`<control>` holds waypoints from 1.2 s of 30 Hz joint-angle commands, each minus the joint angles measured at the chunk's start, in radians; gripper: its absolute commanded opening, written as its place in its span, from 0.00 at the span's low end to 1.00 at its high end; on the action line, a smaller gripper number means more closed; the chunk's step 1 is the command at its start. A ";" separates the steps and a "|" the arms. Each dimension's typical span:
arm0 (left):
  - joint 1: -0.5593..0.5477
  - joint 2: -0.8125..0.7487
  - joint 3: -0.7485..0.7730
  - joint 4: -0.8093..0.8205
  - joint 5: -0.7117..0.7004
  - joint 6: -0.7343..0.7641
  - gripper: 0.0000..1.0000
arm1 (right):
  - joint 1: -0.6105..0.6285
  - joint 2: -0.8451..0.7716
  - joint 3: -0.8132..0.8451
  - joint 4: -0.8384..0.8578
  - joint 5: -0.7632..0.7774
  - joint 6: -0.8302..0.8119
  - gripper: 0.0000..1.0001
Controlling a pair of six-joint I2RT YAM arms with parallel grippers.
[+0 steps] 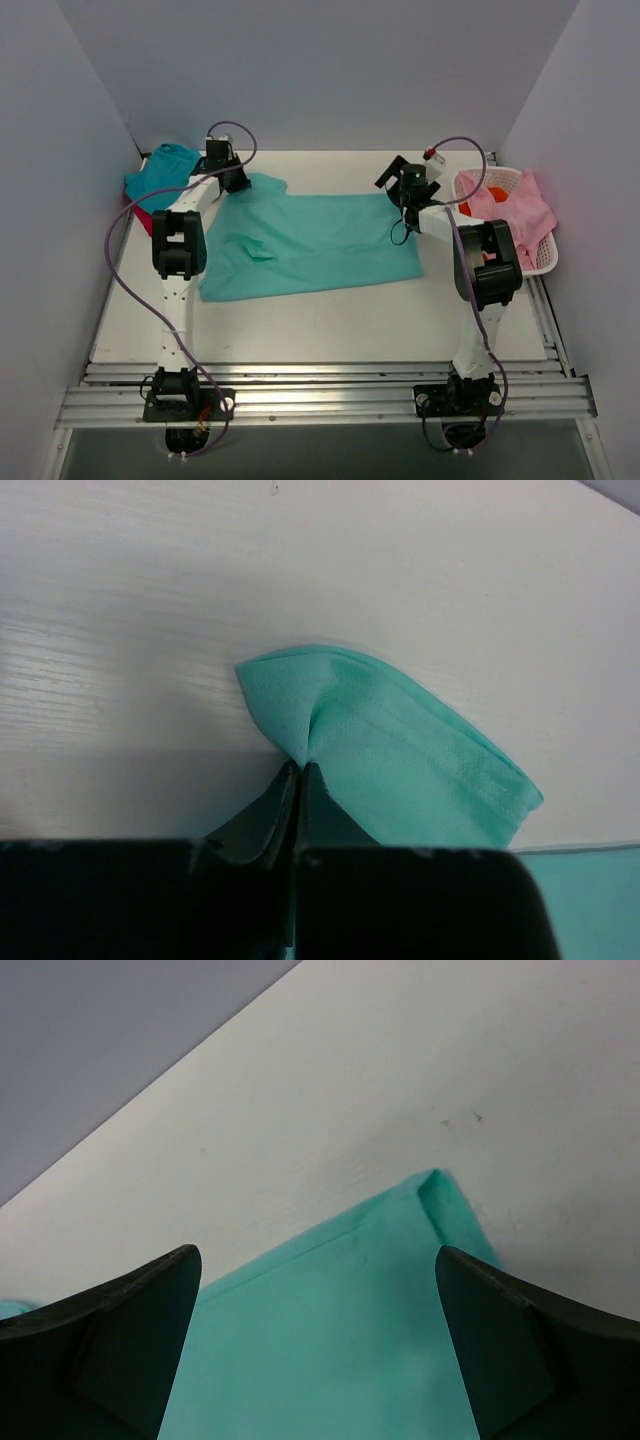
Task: Fold and stack the t-shirts
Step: Fold the tshirt
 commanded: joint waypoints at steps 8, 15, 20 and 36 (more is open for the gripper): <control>0.025 -0.045 -0.048 0.049 0.027 0.005 0.02 | -0.113 0.161 0.167 -0.134 0.001 -0.042 0.99; 0.027 -0.049 -0.061 0.060 0.039 0.002 0.02 | -0.099 0.275 0.249 -0.093 -0.082 -0.012 0.98; 0.030 -0.050 -0.068 0.074 0.042 -0.003 0.02 | -0.061 0.321 0.300 -0.101 -0.088 0.009 0.97; 0.051 -0.048 -0.081 0.097 0.077 -0.035 0.02 | -0.019 0.338 0.289 -0.108 -0.092 -0.012 0.21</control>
